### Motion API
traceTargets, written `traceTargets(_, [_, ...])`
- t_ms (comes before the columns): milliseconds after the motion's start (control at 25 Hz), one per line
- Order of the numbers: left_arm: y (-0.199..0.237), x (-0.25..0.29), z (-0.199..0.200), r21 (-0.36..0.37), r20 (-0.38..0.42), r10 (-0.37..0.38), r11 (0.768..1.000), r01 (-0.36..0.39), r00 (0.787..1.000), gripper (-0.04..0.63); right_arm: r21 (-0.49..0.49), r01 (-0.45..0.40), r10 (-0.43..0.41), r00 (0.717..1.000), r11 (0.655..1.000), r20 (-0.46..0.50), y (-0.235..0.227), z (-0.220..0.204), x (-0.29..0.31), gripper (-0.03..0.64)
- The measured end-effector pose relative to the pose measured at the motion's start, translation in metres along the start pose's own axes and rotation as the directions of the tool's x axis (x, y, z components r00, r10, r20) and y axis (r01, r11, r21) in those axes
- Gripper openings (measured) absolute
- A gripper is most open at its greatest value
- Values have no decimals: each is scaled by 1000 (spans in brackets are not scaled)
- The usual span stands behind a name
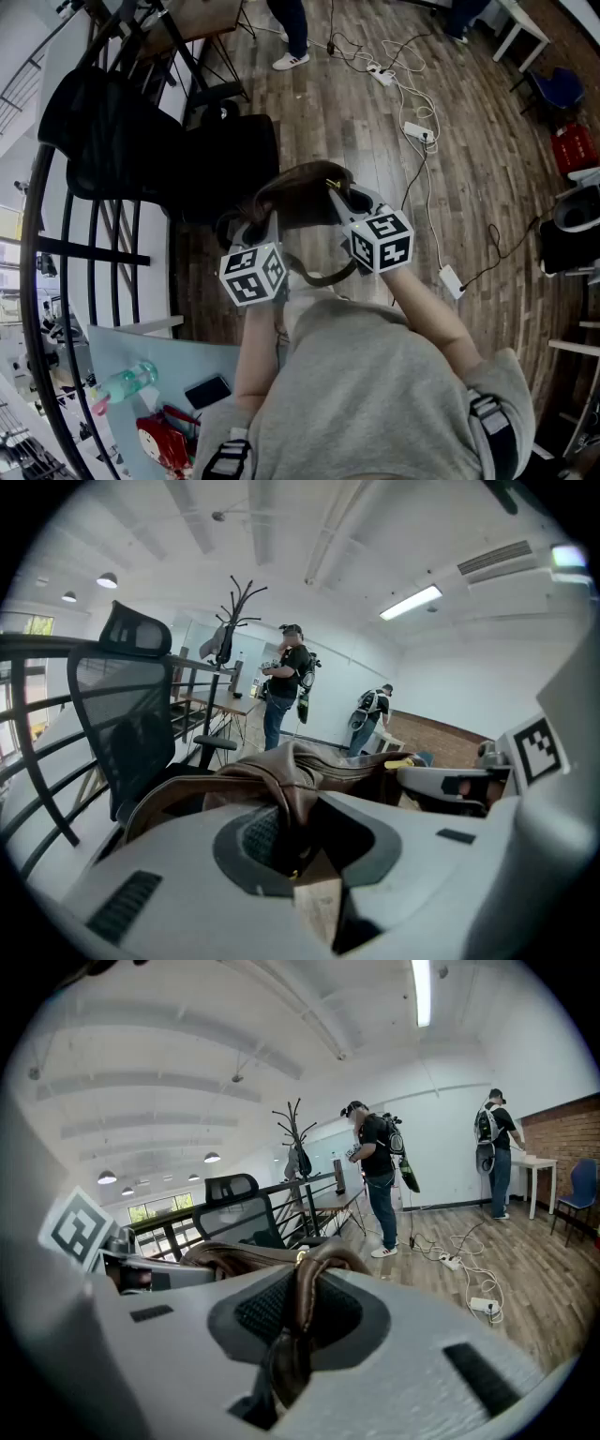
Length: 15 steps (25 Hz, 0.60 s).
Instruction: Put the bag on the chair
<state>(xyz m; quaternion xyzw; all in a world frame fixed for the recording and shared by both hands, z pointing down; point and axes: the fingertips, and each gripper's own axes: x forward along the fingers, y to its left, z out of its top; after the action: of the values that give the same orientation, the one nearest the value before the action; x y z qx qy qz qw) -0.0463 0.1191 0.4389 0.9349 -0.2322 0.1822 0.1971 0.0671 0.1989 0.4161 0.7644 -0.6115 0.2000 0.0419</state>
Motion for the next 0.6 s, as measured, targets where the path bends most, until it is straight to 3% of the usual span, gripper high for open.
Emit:
traceTargets(280, [-64, -37, -35, 5, 5, 13, 1000, -13, 1000, 55, 21, 2, -2, 1000, 1000, 1, -10, -32, -82, 38])
traceTargets(600, [-74, -58, -50, 12, -5, 43, 999, -43, 999, 55, 17, -39, 39, 999, 999, 2, -8, -43, -103, 38])
